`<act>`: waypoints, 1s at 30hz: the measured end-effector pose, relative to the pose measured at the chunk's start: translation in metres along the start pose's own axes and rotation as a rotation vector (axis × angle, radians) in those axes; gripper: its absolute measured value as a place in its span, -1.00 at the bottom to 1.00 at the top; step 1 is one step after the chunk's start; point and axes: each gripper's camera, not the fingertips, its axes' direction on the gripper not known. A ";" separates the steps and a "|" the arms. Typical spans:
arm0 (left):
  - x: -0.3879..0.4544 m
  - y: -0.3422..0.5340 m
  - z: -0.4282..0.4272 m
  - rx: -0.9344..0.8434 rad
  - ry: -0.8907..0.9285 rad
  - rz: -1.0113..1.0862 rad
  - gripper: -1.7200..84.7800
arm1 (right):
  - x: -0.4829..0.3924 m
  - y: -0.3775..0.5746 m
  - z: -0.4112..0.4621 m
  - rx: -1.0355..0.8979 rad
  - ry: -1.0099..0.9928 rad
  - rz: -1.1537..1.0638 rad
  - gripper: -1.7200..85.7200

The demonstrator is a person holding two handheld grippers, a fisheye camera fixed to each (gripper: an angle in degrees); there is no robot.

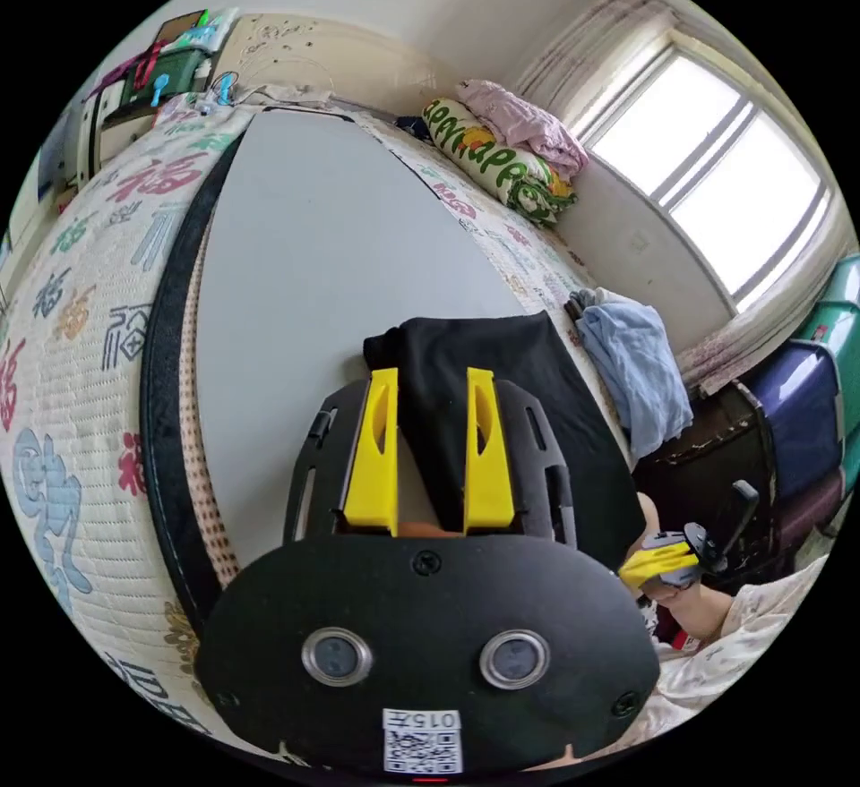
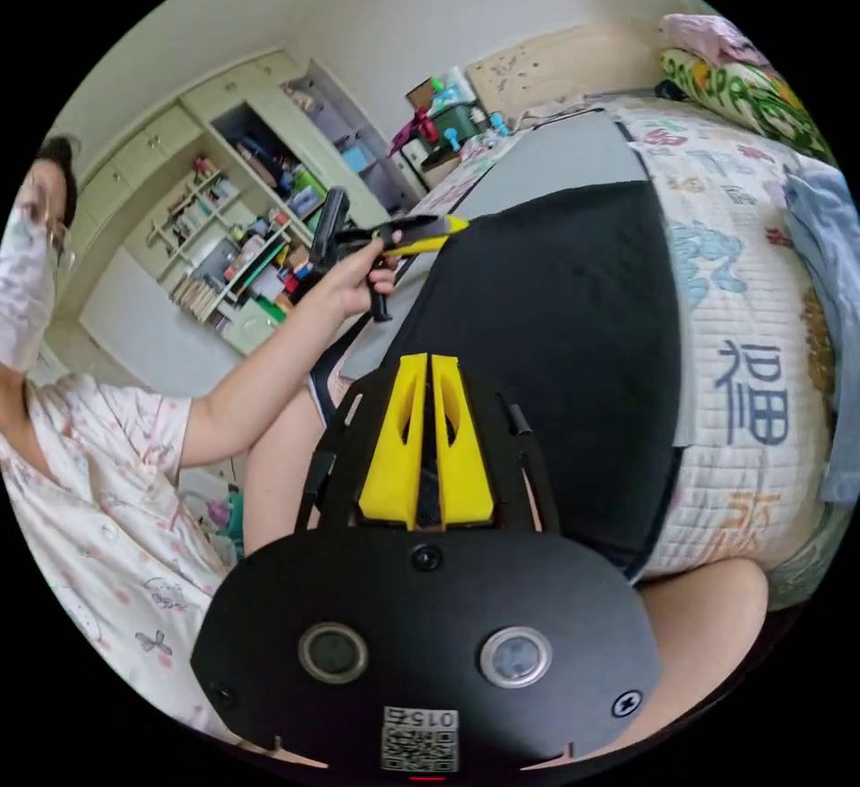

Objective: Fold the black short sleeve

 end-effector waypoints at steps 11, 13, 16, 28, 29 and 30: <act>-0.050 -0.034 0.004 0.003 -0.080 -0.025 -0.58 | 0.064 -0.131 -0.042 0.148 0.134 0.106 -0.85; -0.060 -0.041 -0.001 0.000 -0.062 -0.027 -0.59 | 0.079 -0.157 -0.031 0.131 0.175 0.106 -0.81; -0.078 -0.053 -0.013 -0.007 -0.025 -0.038 -0.63 | 0.118 -0.198 -0.005 0.093 0.183 0.163 -0.76; -0.098 -0.094 -0.077 -0.076 0.038 0.002 -0.75 | 0.221 -0.270 0.087 -0.048 0.140 0.235 -0.80; -0.097 -0.096 -0.079 -0.095 0.056 0.015 -0.77 | 0.225 -0.266 0.091 -0.056 0.164 0.210 -0.83; -0.095 -0.098 -0.090 -0.093 0.078 0.031 -0.81 | 0.228 -0.263 0.093 -0.062 0.168 0.204 -0.85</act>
